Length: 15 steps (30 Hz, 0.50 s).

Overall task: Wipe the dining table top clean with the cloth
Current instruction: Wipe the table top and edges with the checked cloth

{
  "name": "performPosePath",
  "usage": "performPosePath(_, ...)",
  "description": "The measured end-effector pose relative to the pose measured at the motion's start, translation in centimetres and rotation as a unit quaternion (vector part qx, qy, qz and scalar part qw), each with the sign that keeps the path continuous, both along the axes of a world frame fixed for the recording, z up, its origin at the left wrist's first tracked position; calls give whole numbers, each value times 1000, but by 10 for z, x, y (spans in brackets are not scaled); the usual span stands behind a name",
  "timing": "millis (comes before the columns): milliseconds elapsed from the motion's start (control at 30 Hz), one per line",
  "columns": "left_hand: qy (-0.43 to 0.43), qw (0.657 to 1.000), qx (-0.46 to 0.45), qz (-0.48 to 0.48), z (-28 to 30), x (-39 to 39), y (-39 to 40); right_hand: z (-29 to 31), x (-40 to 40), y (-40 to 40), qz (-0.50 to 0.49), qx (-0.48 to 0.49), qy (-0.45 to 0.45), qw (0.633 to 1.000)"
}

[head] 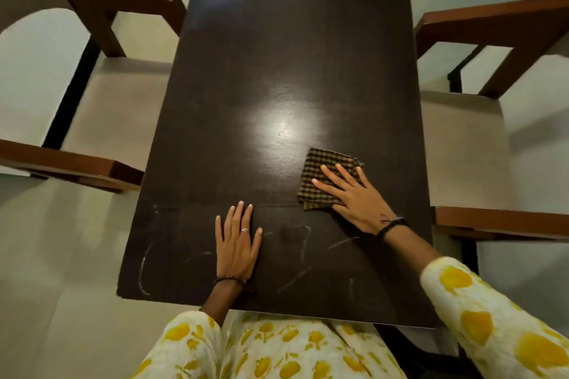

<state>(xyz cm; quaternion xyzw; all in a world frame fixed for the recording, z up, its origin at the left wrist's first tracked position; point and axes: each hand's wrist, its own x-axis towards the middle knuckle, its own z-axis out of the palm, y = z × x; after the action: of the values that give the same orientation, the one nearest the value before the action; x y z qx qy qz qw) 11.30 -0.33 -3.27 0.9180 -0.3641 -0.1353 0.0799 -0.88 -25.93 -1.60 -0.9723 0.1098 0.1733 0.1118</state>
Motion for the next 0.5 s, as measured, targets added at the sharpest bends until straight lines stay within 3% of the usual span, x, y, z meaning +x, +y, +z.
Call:
performPosePath(133,-3,1000,-3,8,-1,-2,-1,5,-52,-36,-74,25,11,997)
performPosePath(267,-2,999,-12,-30,5,-10,-9,5,-48,-28,-115,54,-10,992)
performPosePath(500,1,987,6,-160,13,-44,-43,-2,9,14,-52,19,-14,998)
